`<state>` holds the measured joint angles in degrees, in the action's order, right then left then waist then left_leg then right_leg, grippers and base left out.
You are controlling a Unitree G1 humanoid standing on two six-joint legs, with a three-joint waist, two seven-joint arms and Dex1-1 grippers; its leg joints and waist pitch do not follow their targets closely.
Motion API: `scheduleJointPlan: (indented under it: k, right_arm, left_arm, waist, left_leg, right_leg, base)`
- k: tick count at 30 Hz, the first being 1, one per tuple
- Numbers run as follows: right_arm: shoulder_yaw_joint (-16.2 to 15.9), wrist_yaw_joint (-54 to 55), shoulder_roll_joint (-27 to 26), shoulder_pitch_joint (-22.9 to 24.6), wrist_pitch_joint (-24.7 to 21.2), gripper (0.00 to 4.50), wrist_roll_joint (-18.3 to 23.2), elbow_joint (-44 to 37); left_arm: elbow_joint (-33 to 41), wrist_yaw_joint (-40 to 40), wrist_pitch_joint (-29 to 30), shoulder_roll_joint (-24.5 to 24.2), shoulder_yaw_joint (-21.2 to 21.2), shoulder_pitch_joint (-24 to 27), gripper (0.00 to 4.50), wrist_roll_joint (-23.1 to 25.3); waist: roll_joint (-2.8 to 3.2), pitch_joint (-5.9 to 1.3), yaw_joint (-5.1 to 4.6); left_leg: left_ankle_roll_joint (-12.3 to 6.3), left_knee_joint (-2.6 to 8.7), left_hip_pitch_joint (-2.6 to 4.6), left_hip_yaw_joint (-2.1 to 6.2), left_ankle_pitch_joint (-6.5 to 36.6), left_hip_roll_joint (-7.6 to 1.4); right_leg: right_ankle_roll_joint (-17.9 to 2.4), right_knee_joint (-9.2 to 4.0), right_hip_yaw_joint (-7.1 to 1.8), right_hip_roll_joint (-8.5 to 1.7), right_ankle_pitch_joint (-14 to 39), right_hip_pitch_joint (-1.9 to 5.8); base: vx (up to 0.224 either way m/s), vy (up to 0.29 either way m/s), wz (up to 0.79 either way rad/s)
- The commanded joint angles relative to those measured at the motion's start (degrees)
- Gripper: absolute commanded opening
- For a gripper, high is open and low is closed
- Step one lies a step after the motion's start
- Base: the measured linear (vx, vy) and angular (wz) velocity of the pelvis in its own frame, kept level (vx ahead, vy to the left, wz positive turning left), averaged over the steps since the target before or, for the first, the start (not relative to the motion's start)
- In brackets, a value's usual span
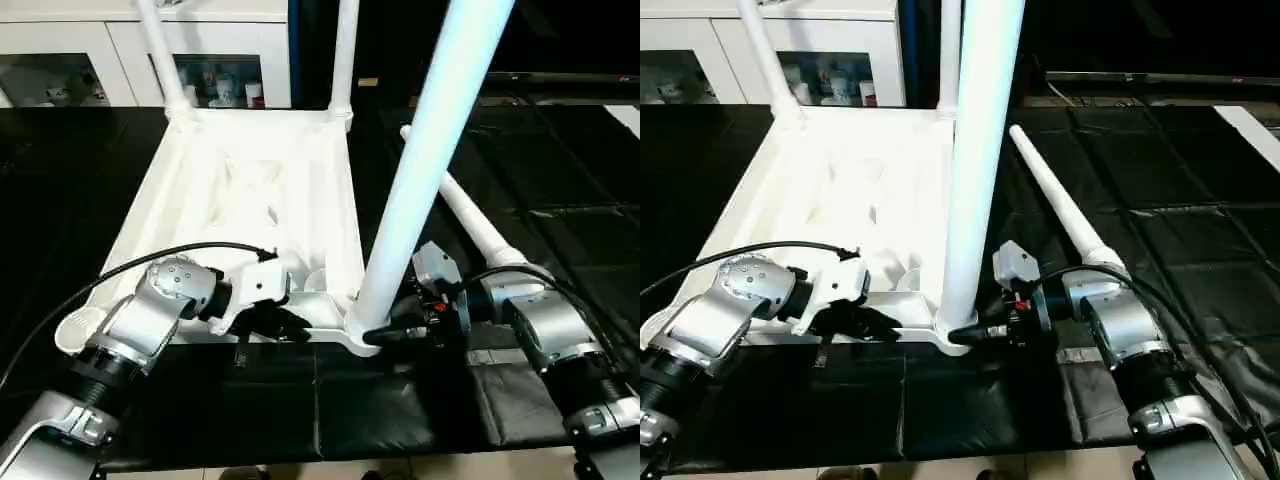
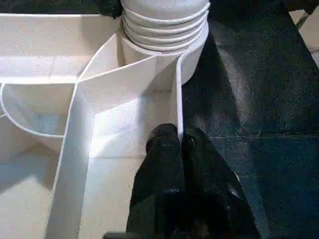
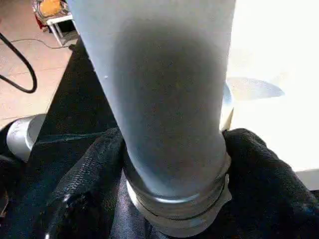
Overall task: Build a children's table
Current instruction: Rotate leg to tighten
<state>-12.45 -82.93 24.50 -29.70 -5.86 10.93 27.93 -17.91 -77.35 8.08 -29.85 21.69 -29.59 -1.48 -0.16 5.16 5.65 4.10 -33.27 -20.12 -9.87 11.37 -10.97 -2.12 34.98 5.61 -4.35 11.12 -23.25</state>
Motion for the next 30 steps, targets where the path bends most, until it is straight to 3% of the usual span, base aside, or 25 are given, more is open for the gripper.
scheduleJointPlan:
  k: [1,6,9,11,12,13,15,16,18,20,23,26,28,30]
  right_arm:
    - [-1.0,-2.0,0.0,-0.3,0.7,2.75,0.3,-0.2]
    - [-0.9,-0.2,-1.0,2.0,-1.9,2.7,1.5,-3.2]
    - [-0.2,5.9,-3.0,3.2,-4.4,2.69,0.7,-4.1]
    - [0.5,12.1,-5.0,3.7,-4.9,2.69,-0.9,-3.9]
    - [0.5,12.1,-5.0,3.7,-4.9,2.69,-0.9,-3.9]
    - [1.4,19.2,-7.8,4.0,-6.1,2.69,-2.4,-3.6]
    - [2.6,26.4,-11.5,4.1,-8.6,2.68,-2.9,-3.7]
    - [3.3,29.2,-13.2,4.0,-9.8,2.67,-2.8,-3.8]
    - [4.5,33.4,-15.8,3.9,-12.0,2.67,-2.3,-4.2]
    - [6.6,42.2,-20.4,2.5,-14.4,2.67,-2.5,-3.0]
    - [9.0,51.4,-24.5,0.9,-16.0,2.66,-3.1,-1.5]
    - [8.6,54.7,-26.1,0.6,-14.4,2.66,-5.3,-2.0]
    - [7.2,53.4,-25.7,1.2,-12.5,2.66,-6.3,-3.0]
    - [6.9,53.0,-25.5,1.6,-12.1,2.66,-6.3,-3.6]
  left_arm:
    - [-1.0,-1.6,-0.5,0.5,2.7,0.0,0.0,1.2]
    - [-0.9,2.1,2.5,2.2,1.1,0.3,0.0,0.8]
    - [0.1,7.1,7.3,5.2,-1.4,0.4,0.0,-1.0]
    - [1.3,11.1,10.7,7.5,-2.9,0.3,0.0,-1.7]
    - [1.3,11.1,10.7,7.5,-2.9,0.3,0.0,-1.7]
    - [2.6,16.0,14.3,10.5,-4.3,0.3,0.0,-1.8]
    - [4.1,21.6,18.4,14.2,-5.9,0.3,0.0,-1.6]
    - [4.6,24.0,20.2,15.8,-6.6,0.3,0.0,-1.5]
    - [5.2,26.4,22.3,17.6,-7.1,0.3,0.0,-1.3]
    - [5.7,32.1,24.6,20.9,-8.4,0.2,0.0,-0.3]
    - [6.2,38.9,26.6,25.0,-10.0,0.0,0.0,0.4]
    - [7.3,43.7,28.5,28.3,-11.2,-0.1,0.0,1.3]
    - [7.7,44.9,29.1,29.1,-11.3,-0.1,0.0,1.6]
    - [7.9,45.0,29.2,29.2,-11.3,-0.1,0.0,1.5]
  waist:
    - [-0.39,-3.6,-0.24]
    - [-0.15,-3.56,-0.1]
    - [-0.15,-3.21,-0.02]
    - [-0.24,-2.82,-0.29]
    - [-0.32,-2.61,-0.48]
    - [-0.34,-2.55,-0.83]
    - [-0.51,-2.39,-1.59]
    - [-0.57,-2.44,-2.01]
    - [-0.62,-2.44,-2.58]
    - [-0.45,-2.45,-3.0]
    - [-0.54,-2.76,-3.56]
    - [-0.56,-3.0,-3.36]
    - [-0.64,-3.29,-3.22]
    - [-0.54,-3.64,-2.96]
  left_leg:
    - [-6.55,3.36,-0.16,0.4,4.2,-2.6]
    - [-6.34,3.4,-0.06,0.42,4.2,-2.67]
    - [-5.48,3.64,0.21,0.33,5.9,-2.84]
    - [-4.3,3.92,-0.01,0.45,8.8,-2.57]
    - [-3.4,4.07,0.17,0.59,10.4,-2.41]
    - [-2.72,4.13,0.07,0.69,10.6,-2.28]
    - [-1.82,4.37,-0.31,0.94,10.6,-2.32]
    - [-1.57,4.27,-0.1,0.97,11.3,-2.1]
    - [-2.19,4.21,-0.31,1.06,11.2,-1.87]
    - [-2.65,4.22,-0.35,0.96,10.3,-1.9]
    - [-3.07,4.13,-0.74,0.96,7.4,-1.79]
    - [-4.12,3.87,-0.52,0.71,4.9,-1.9]
    - [-5.54,3.63,-0.66,0.58,2.4,-1.79]
    - [-8.67,3.3,-0.74,0.59,-2.7,-1.7]
  right_leg:
    - [-14.0,-3.68,-3.71,-4.45,7.5,3.48]
    - [-14.2,-3.67,-3.72,-4.41,7.0,3.45]
    - [-14.0,-4.08,-3.83,-4.47,9.5,3.21]
    - [-12.6,-4.78,-3.71,-4.59,15.4,3.3]
    - [-10.8,-5.42,-3.6,-4.72,20.5,3.17]
    - [-9.5,-5.71,-3.64,-4.75,23.3,3.21]
    - [-8.2,-5.8,-3.52,-4.66,25.3,3.35]
    - [-7.3,-6.19,-3.45,-4.72,27.3,3.18]
    - [-6.5,-6.47,-3.37,-4.69,28.1,3.13]
    - [-6.6,-6.43,-3.53,-4.49,26.2,2.9]
    - [-8.0,-5.77,-3.45,-4.27,20.7,3.16]
    - [-9.8,-5.19,-3.64,-4.15,14.1,3.07]
    - [-11.2,-4.57,-3.66,-4.08,8.3,3.42]
    - [-13.4,-3.55,-3.67,-4.02,-1.0,3.75]
  base:
    - [0.0,0.0,0.0]
    - [0.0,0.0,0.0]
    - [0.0,0.0,0.0]
    - [0.0,0.0,0.0]
    - [0.0,0.0,0.0]
    - [0.0,0.0,0.0]
    - [0.0,0.0,0.0]
    - [0.0,0.0,0.0]
    - [0.0,0.0,0.0]
    - [0.0,0.0,0.0]
    - [0.0,0.0,0.0]
    - [0.017,0.0,0.01]
    - [0.06,0.002,0.03]
    - [0.058,0.0,0.01]
